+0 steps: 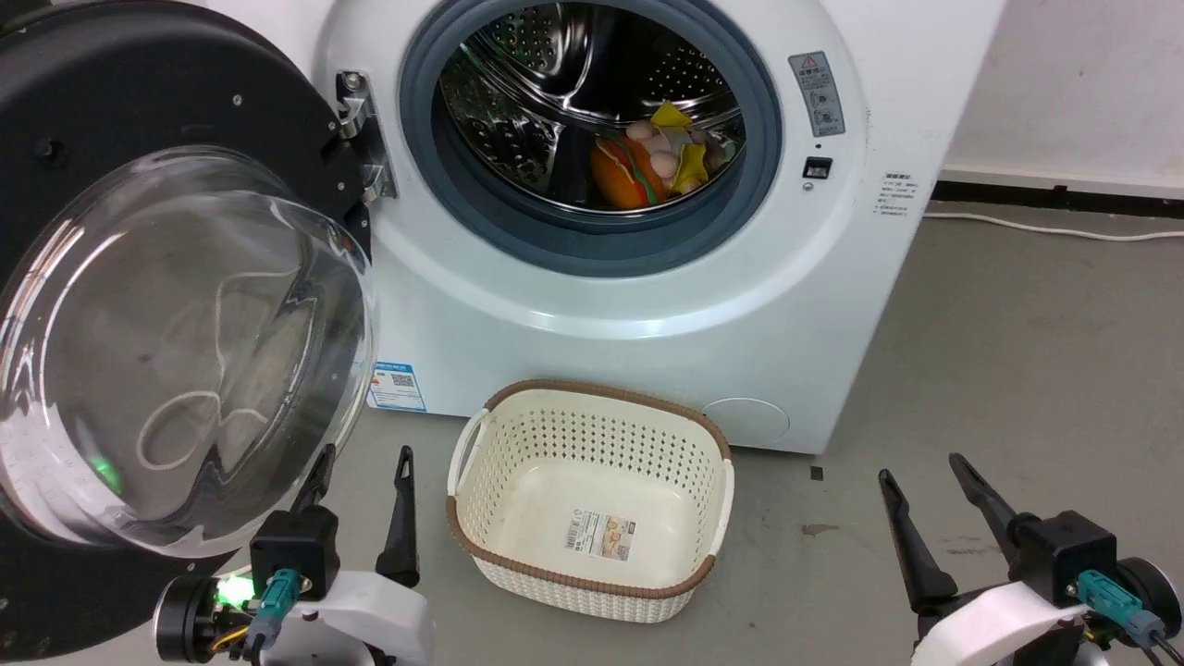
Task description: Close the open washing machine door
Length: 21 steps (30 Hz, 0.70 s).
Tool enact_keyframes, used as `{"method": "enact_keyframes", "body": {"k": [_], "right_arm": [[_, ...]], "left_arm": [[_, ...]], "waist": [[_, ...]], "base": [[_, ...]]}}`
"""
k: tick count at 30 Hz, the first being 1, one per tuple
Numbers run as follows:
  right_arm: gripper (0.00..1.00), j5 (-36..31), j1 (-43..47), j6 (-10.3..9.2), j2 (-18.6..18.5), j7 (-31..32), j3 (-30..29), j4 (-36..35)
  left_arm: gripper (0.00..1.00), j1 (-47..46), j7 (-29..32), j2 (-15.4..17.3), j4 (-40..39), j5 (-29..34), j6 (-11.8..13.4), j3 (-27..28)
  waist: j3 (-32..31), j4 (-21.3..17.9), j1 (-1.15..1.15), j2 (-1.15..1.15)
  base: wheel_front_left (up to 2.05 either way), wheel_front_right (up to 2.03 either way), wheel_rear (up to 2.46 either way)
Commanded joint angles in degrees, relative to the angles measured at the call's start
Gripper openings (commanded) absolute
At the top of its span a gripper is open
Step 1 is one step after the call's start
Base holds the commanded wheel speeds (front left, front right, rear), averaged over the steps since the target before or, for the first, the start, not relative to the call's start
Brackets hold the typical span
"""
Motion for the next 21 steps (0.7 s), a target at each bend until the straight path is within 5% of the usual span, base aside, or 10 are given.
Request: {"method": "enact_keyframes", "body": {"k": [1,21], "right_arm": [[1.00,0.6,0.7,0.01,0.0,-0.7,-0.1,-0.2],[1.00,2.0,2.1,0.01,0.1,-3.0,1.3,-0.7]], "left_arm": [[1.00,0.1,-0.7,0.1,-0.4,-0.2,0.3,-0.5],[1.00,0.9,-3.0,0.5,-1.6,-0.5,0.9,-1.8]], "waist": [[0.0,0.4,0.00,0.00],[-0.8,7.2,0.00,0.00]], "base": [[0.00,0.00,0.00],[0.00,0.00,0.00]]}}
